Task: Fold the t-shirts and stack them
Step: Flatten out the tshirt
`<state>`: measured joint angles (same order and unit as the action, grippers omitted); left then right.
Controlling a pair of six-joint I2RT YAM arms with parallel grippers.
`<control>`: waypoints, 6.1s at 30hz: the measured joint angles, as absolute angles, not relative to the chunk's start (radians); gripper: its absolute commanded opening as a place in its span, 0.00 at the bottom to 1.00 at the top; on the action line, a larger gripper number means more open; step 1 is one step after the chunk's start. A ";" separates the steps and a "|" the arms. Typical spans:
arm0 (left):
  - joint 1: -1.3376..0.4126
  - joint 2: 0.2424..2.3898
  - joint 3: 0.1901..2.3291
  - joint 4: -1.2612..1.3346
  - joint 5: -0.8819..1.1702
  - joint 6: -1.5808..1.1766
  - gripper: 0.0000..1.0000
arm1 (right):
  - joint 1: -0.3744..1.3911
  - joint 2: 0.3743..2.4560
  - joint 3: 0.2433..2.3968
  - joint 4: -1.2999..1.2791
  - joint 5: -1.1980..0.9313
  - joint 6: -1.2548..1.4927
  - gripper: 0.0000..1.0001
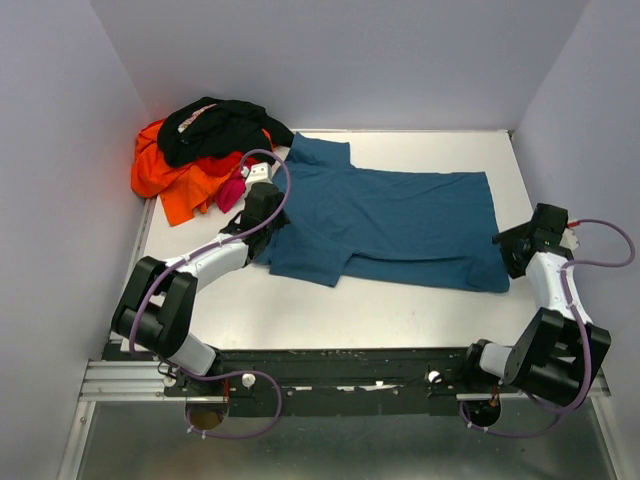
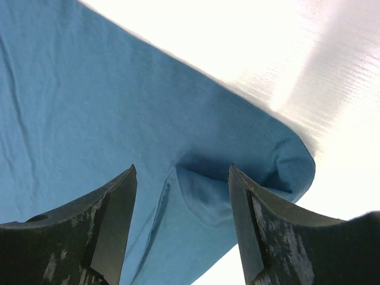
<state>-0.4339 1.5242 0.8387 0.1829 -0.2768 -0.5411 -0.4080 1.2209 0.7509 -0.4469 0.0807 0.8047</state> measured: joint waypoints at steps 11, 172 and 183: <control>-0.434 1.524 0.837 0.186 -0.277 -0.538 0.00 | -0.408 1.116 0.731 -0.445 0.017 0.786 0.70; -0.423 1.278 0.753 0.046 -0.470 -0.638 0.00 | -0.238 1.365 0.914 -0.817 0.314 0.645 0.56; -0.418 1.424 0.784 0.150 -0.470 -0.621 0.00 | -0.238 1.439 1.032 -0.691 0.352 0.625 0.63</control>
